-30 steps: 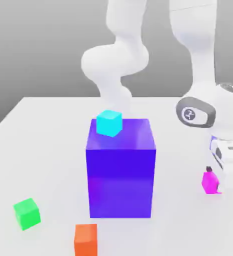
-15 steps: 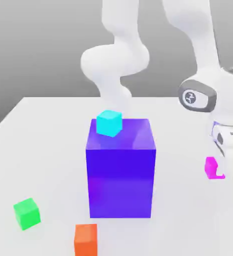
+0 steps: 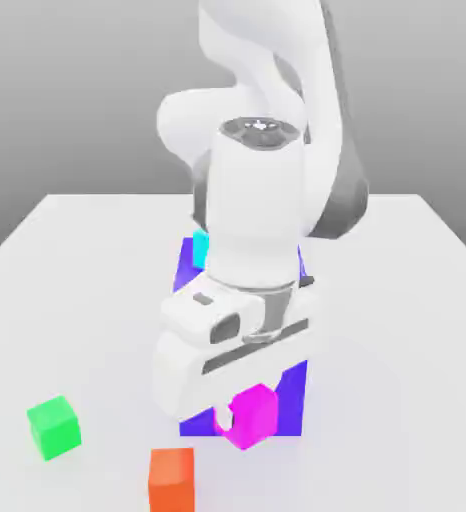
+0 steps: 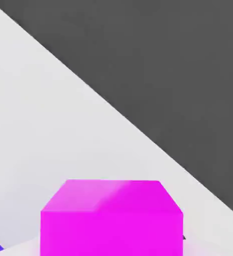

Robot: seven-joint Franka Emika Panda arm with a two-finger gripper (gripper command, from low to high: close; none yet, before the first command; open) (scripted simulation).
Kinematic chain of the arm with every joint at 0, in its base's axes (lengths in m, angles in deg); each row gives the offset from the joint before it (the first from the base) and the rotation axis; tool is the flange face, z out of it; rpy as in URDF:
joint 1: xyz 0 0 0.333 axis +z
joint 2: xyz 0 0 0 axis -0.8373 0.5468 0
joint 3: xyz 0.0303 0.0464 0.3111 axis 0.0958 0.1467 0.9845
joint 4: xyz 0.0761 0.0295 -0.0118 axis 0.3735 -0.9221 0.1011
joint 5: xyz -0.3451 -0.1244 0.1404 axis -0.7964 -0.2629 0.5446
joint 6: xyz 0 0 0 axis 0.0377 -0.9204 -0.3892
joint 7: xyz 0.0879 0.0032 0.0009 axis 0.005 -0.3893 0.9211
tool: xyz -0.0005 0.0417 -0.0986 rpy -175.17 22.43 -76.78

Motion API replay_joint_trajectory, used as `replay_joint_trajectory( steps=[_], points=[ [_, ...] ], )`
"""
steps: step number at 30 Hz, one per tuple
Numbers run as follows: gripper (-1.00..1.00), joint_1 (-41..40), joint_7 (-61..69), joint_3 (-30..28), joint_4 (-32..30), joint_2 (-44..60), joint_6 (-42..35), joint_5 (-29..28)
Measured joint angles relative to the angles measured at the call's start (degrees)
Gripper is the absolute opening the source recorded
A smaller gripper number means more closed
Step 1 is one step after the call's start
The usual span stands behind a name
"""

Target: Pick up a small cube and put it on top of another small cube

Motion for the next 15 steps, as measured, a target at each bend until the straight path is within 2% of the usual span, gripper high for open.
replay_joint_trajectory(
  steps=[6, 11, 12, 15],
  points=[
    [-1.0, -13.8, 10.0, -6.5, -1.9, -0.5, -4.4, 5.2],
    [-1.0, -16.7, 17.0, -3.2, -1.4, 7.8, 2.7, 12.8],
    [1.0, -17.2, 17.8, -2.5, -1.3, 9.1, 3.8, 13.9],
    [1.0, -17.2, 17.8, -2.5, -1.3, 9.1, 3.8, 13.9]
  ],
)
